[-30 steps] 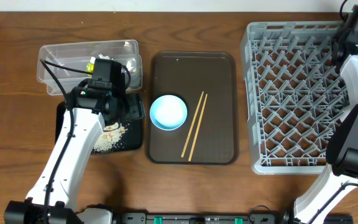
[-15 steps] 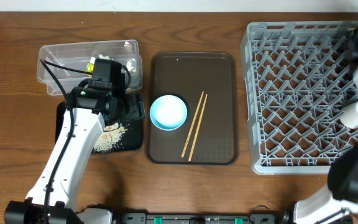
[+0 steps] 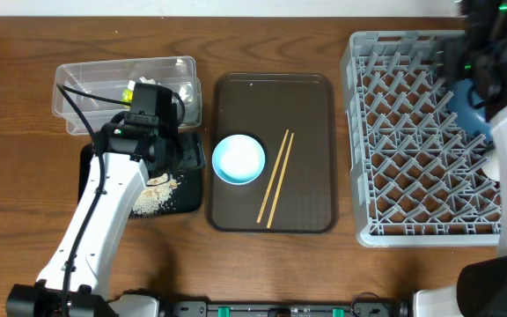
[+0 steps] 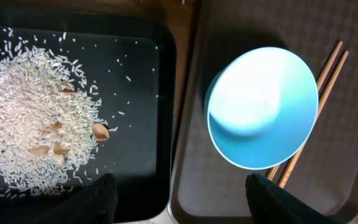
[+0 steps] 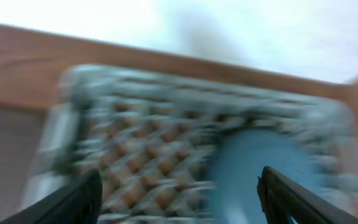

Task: Sort waste into correct bins and load items into the dishwasher rack
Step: 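Reach the right gripper to the light-blue bowl and grasp it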

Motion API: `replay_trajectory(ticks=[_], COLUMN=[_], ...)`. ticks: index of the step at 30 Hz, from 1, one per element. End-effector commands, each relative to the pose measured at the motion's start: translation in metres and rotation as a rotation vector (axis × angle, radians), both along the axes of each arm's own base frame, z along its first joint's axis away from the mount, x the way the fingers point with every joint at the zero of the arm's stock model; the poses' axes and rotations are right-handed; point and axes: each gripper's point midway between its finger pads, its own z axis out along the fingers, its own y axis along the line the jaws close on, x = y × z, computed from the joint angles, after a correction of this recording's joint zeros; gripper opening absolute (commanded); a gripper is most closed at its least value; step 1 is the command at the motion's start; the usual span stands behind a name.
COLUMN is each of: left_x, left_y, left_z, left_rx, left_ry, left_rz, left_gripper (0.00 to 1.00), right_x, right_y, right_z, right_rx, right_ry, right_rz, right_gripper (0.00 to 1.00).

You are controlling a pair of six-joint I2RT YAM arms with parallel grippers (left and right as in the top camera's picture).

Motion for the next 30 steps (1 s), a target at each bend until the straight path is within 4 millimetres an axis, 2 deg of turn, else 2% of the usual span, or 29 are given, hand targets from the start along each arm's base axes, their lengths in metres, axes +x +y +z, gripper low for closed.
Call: replay_trajectory(ticks=[1, 5, 8, 12, 15, 18, 22, 25, 27, 30], left_x=[-0.005, -0.005, -0.007, -0.014, -0.023, -0.027, -0.033, -0.040, -0.041, -0.042], left_y=[0.004, 0.004, 0.010, 0.032, 0.052, 0.063, 0.082, 0.094, 0.098, 0.102], left_z=[-0.006, -0.006, -0.008, -0.012, -0.013, -0.014, -0.015, -0.015, -0.016, -0.016], left_rx=[0.020, 0.021, 0.048, 0.143, 0.215, 0.219, 0.220, 0.222, 0.221, 0.220], left_ry=[0.018, 0.019, 0.028, 0.067, 0.098, 0.122, 0.152, 0.179, 0.186, 0.188], left_rz=[-0.001, -0.001, 0.015, 0.160, 0.293, 0.354, 0.423, 0.464, 0.481, 0.495], left_gripper=[0.69, 0.69, 0.69, 0.70, 0.69, 0.69, 0.69, 0.69, 0.69, 0.69], right_x=[-0.011, -0.030, -0.039, -0.048, -0.055, -0.064, -0.079, -0.090, -0.097, -0.106], right_y=[0.066, 0.119, 0.151, 0.191, 0.223, 0.249, 0.280, 0.298, 0.308, 0.316], right_z=[-0.001, -0.017, -0.030, -0.056, -0.083, -0.109, -0.144, -0.170, -0.187, -0.212], right_rx=[0.216, 0.289, 0.316, 0.323, 0.332, 0.338, 0.317, 0.288, 0.284, 0.261], right_ry=[0.044, 0.148, 0.206, 0.289, 0.375, 0.457, 0.553, 0.619, 0.664, 0.722], right_rz=[0.121, 0.223, 0.276, 0.335, 0.362, 0.373, 0.405, 0.425, 0.417, 0.394], right_gripper=[0.82, 0.85, 0.86, 0.84, 0.81, 0.80, 0.73, 0.63, 0.62, 0.51])
